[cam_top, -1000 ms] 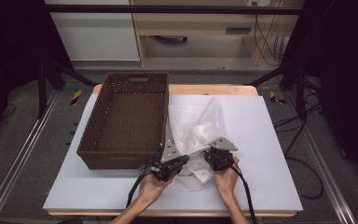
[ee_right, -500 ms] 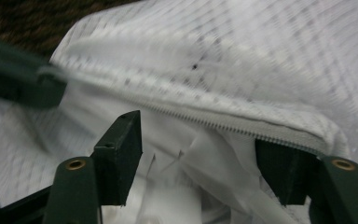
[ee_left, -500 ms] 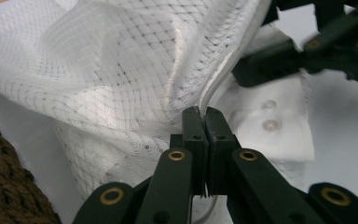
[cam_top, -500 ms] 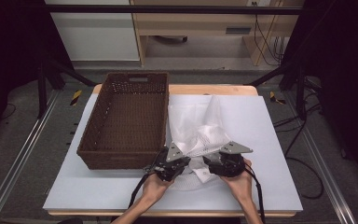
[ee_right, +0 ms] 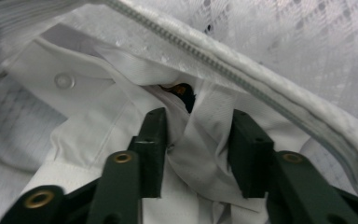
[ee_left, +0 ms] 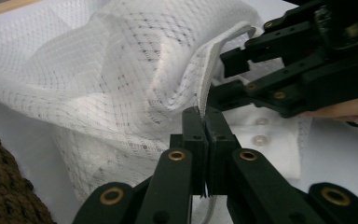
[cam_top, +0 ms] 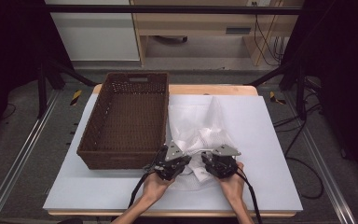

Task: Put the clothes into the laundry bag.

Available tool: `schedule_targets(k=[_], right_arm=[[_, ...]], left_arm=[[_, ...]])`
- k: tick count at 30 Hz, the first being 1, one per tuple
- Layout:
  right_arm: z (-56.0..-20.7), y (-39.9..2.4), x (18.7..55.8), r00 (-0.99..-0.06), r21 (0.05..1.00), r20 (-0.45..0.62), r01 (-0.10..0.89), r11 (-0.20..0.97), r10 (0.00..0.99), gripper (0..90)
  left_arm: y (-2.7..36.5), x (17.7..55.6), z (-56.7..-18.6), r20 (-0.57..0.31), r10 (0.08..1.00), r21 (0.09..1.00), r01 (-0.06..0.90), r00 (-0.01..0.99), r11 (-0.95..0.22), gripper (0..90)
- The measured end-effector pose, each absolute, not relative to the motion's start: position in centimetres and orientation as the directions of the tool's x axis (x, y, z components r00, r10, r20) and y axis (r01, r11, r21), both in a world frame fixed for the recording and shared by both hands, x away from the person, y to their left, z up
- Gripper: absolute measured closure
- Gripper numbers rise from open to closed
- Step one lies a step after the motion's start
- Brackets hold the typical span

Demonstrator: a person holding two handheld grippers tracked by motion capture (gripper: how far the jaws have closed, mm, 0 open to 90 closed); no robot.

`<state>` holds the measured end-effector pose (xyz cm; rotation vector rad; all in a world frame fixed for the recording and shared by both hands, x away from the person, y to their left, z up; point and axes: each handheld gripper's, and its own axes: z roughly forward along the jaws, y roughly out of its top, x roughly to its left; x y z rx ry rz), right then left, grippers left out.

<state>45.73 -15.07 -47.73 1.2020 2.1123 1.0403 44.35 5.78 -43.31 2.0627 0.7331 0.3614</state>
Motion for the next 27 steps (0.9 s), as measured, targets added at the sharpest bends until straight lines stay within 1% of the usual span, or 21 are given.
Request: schedule_targets(k=[4,6,8,11,13,14,16,17,20,23,27], right_arm=[[-47.5,-13.9,46.8,-0.413,0.822,-0.051,0.500,0.273,0.909,69.9],[-47.2,-13.8,47.5,-0.382,0.839,-0.043,0.488,0.241,0.923,75.8],[-47.0,-13.9,48.4,-0.334,0.853,-0.036,0.480,0.203,0.942,76.7],[-47.3,-13.8,49.2,-0.322,0.848,-0.046,0.488,0.207,0.946,75.9],[-47.2,-14.0,49.3,-0.338,0.844,-0.043,0.491,0.215,0.940,72.1],[-47.0,-14.2,49.1,-0.351,0.841,-0.032,0.496,0.215,0.936,68.3],[-46.6,-14.8,48.6,-0.396,0.844,-0.011,0.489,0.221,0.918,58.7],[-46.2,-15.3,48.1,-0.427,0.850,-0.002,0.475,0.226,0.904,52.4],[-45.5,-16.2,46.5,-0.488,0.852,-0.001,0.456,0.256,0.873,40.5],[-45.1,-17.2,45.1,-0.529,0.841,0.006,0.462,0.281,0.849,34.4],[-46.1,-17.9,44.2,-0.554,0.796,0.031,0.517,0.315,0.832,34.5]], left_arm=[[5.9,43.9,-42.9,-0.019,0.616,0.836,0.351,0.787,-0.423,88.1],[6.2,43.8,-42.7,-0.021,0.613,0.837,0.349,0.789,-0.421,88.1],[6.3,43.8,-42.7,-0.023,0.613,0.838,0.349,0.790,-0.420,88.1],[6.3,44.0,-43.0,-0.033,0.613,0.832,0.361,0.790,-0.421,88.0],[6.2,44.1,-43.4,-0.036,0.616,0.826,0.370,0.787,-0.425,88.0],[6.2,44.2,-43.6,-0.033,0.618,0.822,0.373,0.785,-0.431,88.0],[6.1,44.5,-44.0,-0.037,0.622,0.816,0.383,0.782,-0.432,88.0],[6.0,44.6,-44.1,-0.040,0.623,0.815,0.387,0.781,-0.432,88.0],[5.9,44.8,-44.4,-0.041,0.631,0.812,0.394,0.775,-0.431,88.0],[5.9,45.0,-44.5,-0.041,0.637,0.811,0.398,0.770,-0.429,88.0],[6.0,44.9,-44.4,-0.045,0.634,0.816,0.395,0.772,-0.423,87.9]])
